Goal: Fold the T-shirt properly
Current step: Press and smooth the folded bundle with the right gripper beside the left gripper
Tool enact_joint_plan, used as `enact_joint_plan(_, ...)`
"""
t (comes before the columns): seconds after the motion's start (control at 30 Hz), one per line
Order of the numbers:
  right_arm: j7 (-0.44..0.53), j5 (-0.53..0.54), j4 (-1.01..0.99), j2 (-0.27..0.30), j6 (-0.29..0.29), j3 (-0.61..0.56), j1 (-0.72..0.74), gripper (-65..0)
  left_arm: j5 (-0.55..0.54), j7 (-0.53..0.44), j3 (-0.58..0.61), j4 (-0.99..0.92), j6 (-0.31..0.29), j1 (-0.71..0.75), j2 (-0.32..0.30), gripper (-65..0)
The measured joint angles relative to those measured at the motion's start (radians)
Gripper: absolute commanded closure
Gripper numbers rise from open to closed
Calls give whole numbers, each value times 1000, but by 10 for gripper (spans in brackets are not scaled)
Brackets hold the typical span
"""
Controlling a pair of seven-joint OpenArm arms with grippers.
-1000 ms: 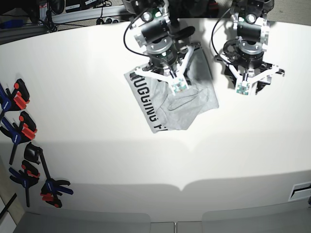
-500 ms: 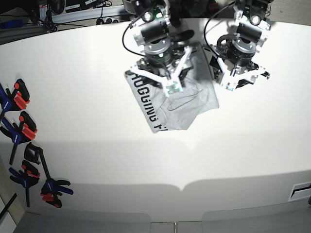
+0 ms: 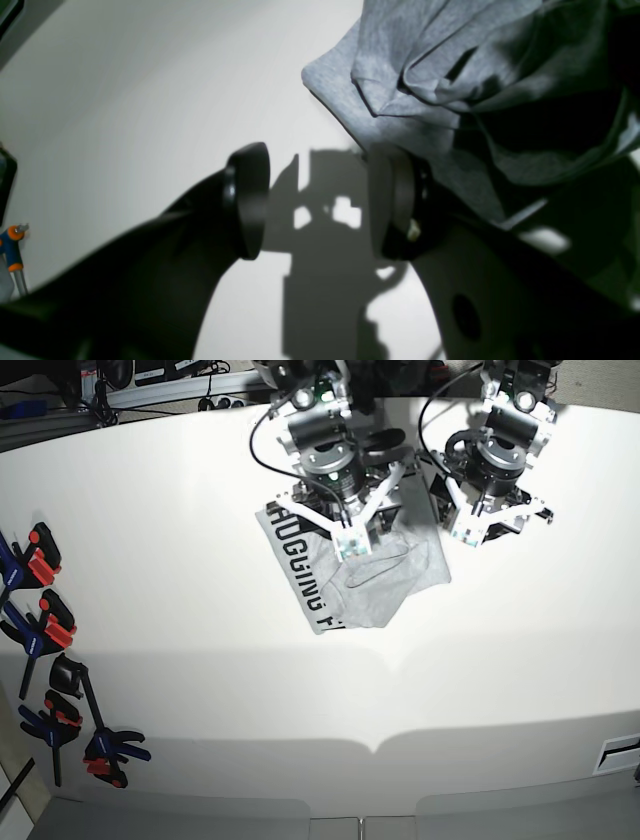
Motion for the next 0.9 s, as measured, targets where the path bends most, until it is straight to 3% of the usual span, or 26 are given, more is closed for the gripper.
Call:
enact_joint_plan(0.2, -8, -74, -131, 0, -56, 3, -1, -288, 0, 0, 0, 0, 0, 0, 0, -295)
enact_joint_plan(0.27, -17, -75, -142, 0, -56, 3, -1, -189, 0, 0, 0, 0, 0, 0, 0, -295)
enact_joint_plan(0.33, -16, -79, -141, 0, -58, 3, 0, -23, 0, 0, 0, 0, 0, 0, 0, -295)
enact_joint_plan(0.43, -18, -73, -142, 0, -47, 3, 0, 0, 0, 0, 0, 0, 0, 0, 0, -295)
enact_joint_plan(0.53, -21, 14, -142, -1, 48, 4, 2, 0, 0, 0, 0, 0, 0, 0, 0, -295)
enact_joint_plan(0.6, -14, 81, -142, 0, 144, 5, 2, 0, 0, 0, 0, 0, 0, 0, 0, -295)
enact_joint_plan(0.73, -3, 229, -142, 1, 261, 5, 2, 0, 0, -1, 0, 0, 0, 0, 0, -295)
enact_joint_plan(0.9, -34, 287, -142, 2, 290, 7, 2, 0, -4, -1, 0, 0, -6, 0, -2, -295)
